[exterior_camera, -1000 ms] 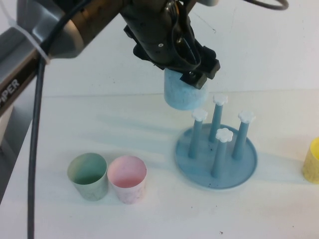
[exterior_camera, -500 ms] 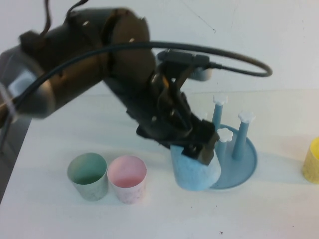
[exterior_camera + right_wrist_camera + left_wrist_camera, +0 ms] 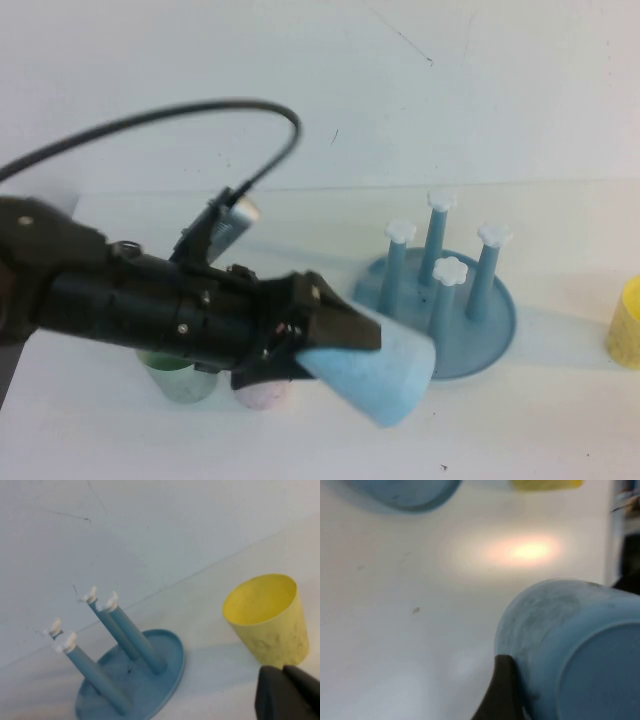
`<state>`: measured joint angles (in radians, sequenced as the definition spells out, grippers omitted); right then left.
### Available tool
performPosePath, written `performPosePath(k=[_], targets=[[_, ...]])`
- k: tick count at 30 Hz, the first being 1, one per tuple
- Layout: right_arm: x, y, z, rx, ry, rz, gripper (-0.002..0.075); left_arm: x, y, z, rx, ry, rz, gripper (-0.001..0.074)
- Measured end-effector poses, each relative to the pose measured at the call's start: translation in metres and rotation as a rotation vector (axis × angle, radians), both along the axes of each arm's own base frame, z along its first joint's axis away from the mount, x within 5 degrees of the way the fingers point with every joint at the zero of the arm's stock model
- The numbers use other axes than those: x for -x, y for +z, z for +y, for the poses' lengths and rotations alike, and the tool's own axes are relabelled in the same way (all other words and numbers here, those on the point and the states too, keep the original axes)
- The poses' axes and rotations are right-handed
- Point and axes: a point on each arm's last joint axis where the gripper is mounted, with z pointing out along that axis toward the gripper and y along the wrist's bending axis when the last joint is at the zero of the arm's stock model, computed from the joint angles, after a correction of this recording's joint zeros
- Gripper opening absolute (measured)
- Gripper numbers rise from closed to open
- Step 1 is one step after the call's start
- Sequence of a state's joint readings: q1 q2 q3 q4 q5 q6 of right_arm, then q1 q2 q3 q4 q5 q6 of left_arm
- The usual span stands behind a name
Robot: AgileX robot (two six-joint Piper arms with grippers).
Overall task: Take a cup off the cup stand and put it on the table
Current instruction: Hand over the cup
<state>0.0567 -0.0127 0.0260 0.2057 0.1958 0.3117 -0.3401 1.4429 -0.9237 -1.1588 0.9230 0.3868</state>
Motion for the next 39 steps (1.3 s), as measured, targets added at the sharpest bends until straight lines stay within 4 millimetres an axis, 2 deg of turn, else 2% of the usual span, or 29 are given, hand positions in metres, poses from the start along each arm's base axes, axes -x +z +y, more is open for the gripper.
performPosePath(k=[2,6,11,15,18,22,25,29,33,39], targets=[[0.000,0.001,0.000,0.028,0.001,-0.019,-0.0003,-0.002,0.001,0.005,0.158,0.054,0.020,0.0561],[-0.002,0.008,-0.001,0.048,-0.008,-0.094,-0.0003,-0.005,0.009,0.007,0.343,0.110,0.028,0.0561],[-0.009,0.011,0.003,0.106,0.067,-0.061,-0.0003,-0.003,0.015,0.005,0.421,0.093,0.034,0.0561],[-0.022,0.034,0.014,0.255,0.211,-0.073,0.0000,-0.002,0.016,0.005,0.430,0.079,0.035,0.0561],[-0.037,0.054,0.033,0.375,0.364,-0.165,0.0023,-0.002,0.016,0.005,0.430,0.079,0.035,0.0561],[-0.056,0.071,0.075,0.452,0.625,-0.295,0.0120,-0.002,0.016,0.005,0.433,0.074,0.037,0.0561],[-0.069,0.067,0.110,0.465,0.813,-0.361,0.0210,-0.002,0.016,0.005,0.433,0.074,0.037,0.0561],[-0.088,0.052,0.142,0.386,0.947,-0.393,0.0251,-0.002,0.016,0.005,0.433,0.074,0.037,0.0561],[-0.097,0.042,0.157,0.267,0.995,-0.433,0.0260,-0.005,0.021,0.008,0.434,0.075,0.016,0.0561],[-0.100,0.039,0.160,0.225,0.993,-0.447,0.0295,-0.015,0.032,0.025,0.474,0.103,-0.016,0.0561]])
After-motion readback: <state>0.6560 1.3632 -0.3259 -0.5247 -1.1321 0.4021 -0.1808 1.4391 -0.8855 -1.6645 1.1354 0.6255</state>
